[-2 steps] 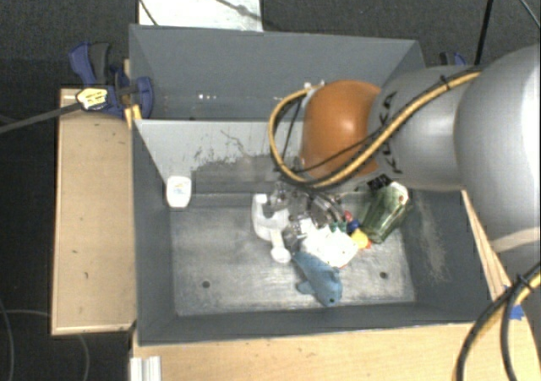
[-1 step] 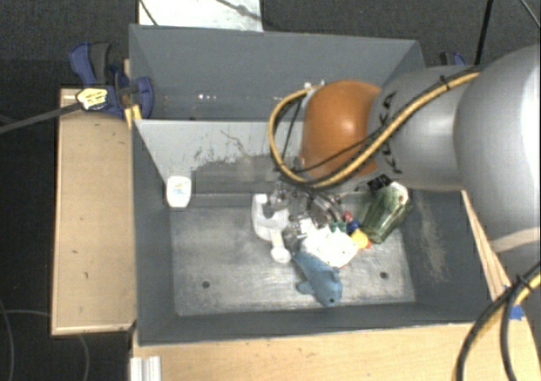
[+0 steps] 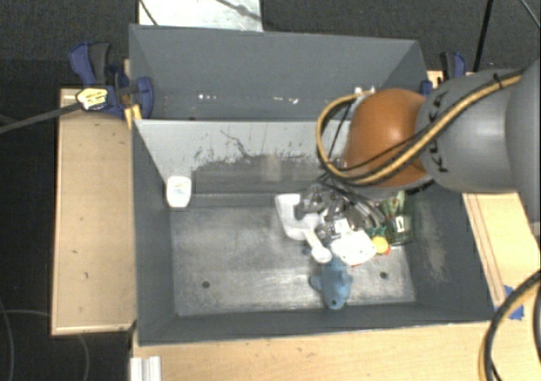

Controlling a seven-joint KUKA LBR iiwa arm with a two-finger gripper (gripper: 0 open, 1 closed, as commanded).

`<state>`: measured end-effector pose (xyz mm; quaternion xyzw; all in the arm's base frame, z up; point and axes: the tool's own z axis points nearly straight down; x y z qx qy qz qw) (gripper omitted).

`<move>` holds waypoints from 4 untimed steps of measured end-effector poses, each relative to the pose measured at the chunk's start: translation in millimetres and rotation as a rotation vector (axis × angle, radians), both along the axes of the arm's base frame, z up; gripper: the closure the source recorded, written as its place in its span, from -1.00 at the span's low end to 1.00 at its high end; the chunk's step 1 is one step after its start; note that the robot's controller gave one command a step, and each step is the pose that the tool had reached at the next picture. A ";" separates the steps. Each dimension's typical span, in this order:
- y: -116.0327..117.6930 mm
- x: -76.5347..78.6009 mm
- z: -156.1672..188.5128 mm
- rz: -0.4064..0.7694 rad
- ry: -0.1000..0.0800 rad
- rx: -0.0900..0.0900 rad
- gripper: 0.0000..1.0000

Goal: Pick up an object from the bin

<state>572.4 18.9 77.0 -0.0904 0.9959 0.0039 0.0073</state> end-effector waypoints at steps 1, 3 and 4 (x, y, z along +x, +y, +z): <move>0.0 0.0 0.0 -0.001 0.000 0.000 1.00; -38.5 8.5 51.8 0.010 -0.001 -0.007 1.00; -14.5 1.7 169.6 0.013 0.013 -0.008 -1.00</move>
Offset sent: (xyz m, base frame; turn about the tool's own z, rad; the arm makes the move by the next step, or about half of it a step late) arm 0.0178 0.0165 0.1334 0.0055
